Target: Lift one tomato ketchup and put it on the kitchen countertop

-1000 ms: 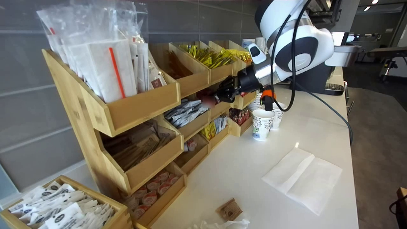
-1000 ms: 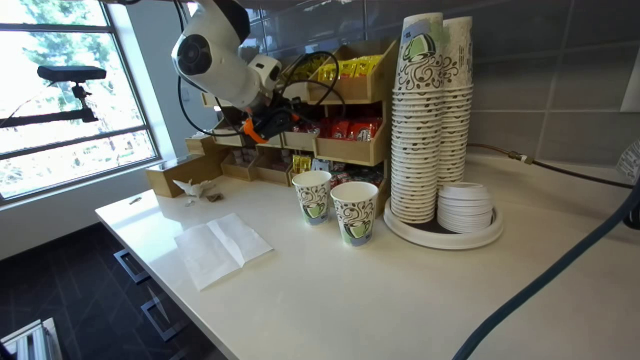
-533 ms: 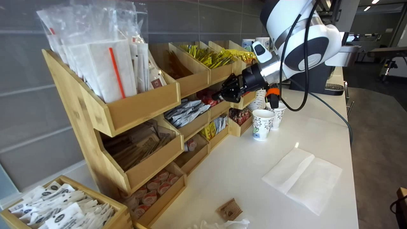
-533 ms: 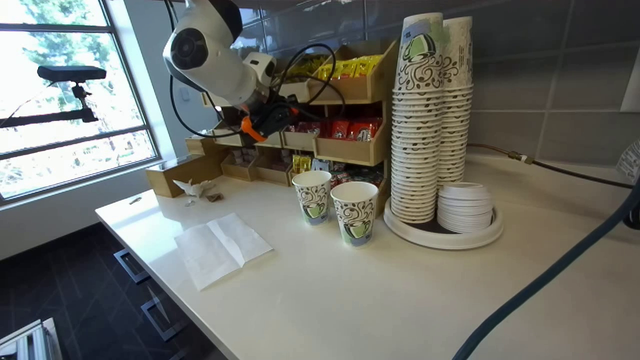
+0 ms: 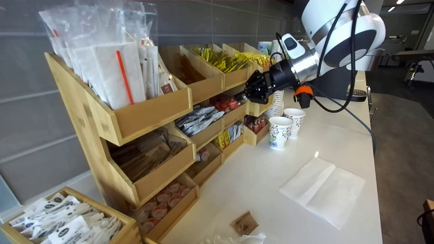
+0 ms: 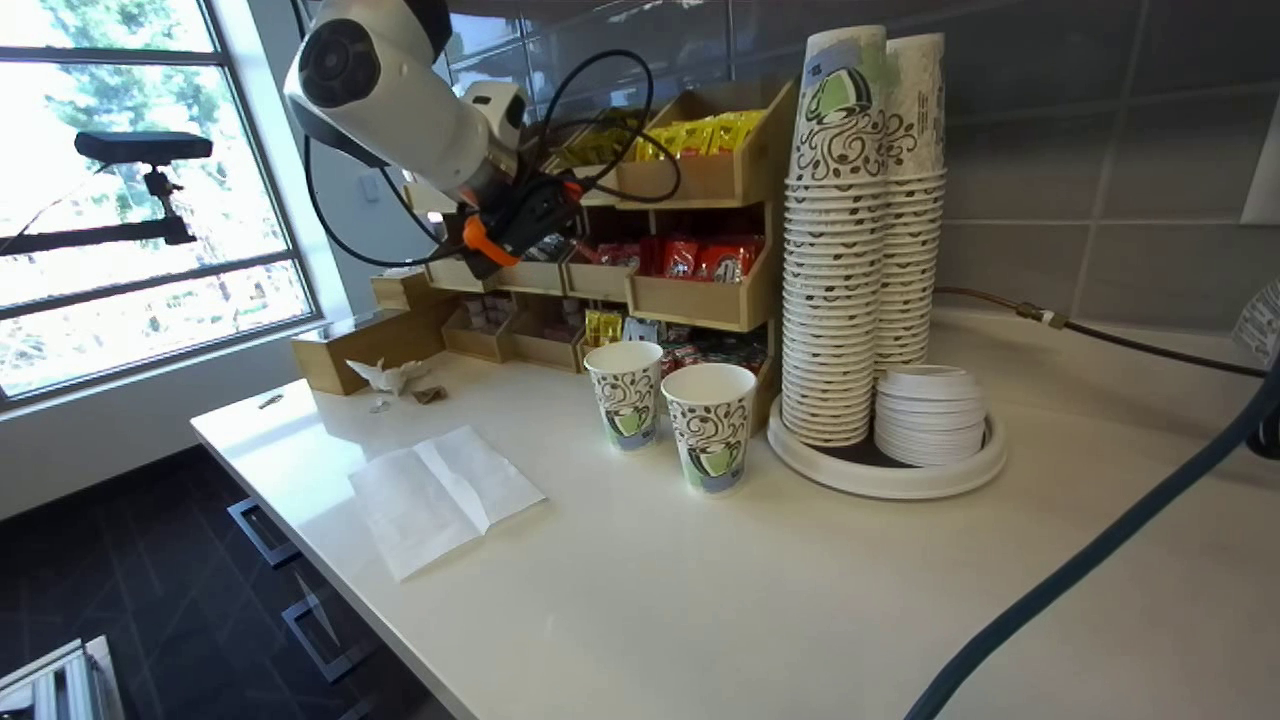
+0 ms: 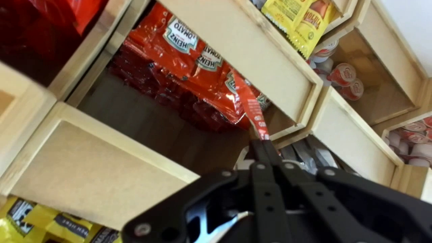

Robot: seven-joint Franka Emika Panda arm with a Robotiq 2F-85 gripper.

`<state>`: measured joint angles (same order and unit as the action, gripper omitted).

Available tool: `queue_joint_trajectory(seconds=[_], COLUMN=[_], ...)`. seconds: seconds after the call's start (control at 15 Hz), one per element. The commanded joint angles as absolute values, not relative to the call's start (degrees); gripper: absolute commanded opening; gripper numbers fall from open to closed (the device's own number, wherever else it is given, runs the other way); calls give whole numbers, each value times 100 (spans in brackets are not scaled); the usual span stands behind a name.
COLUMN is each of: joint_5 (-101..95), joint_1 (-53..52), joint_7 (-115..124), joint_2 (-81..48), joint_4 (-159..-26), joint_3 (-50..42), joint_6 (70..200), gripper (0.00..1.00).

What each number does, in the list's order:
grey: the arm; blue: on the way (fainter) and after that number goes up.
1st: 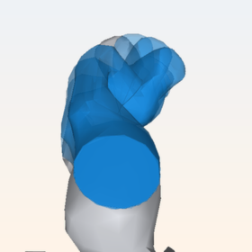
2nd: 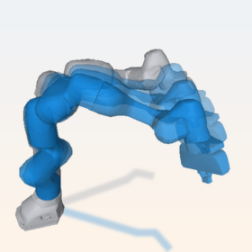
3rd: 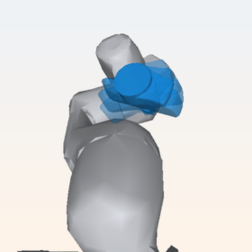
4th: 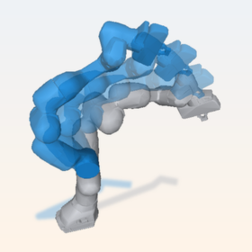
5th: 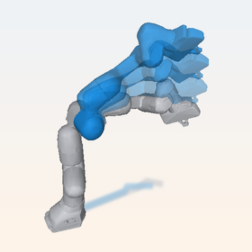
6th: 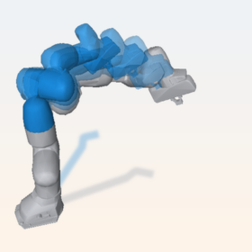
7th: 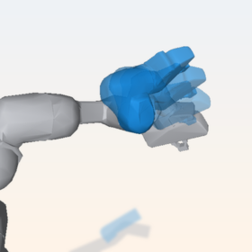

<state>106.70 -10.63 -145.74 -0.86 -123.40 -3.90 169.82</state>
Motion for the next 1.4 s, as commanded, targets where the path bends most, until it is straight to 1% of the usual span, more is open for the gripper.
queue_joint_trajectory(seconds=[0.0,0.4,0.67,0.73,0.93,1.33], joint_5=[10353,9393,8218,7858,6885,5227], joint_1=[-1078,-1126,-1100,-789,-613,-378], joint_7=[-14504,-13633,-12241,-11771,-10532,-8396], joint_2=[415,787,878,880,856,801], joint_4=[-12721,-13180,-13561,-13662,-13880,-14113], joint_3=[-376,-330,-279,19,128,79], joint_6=[16941,17075,17071,17057,17071,16623], gripper=[0,0,0,0,0,0])
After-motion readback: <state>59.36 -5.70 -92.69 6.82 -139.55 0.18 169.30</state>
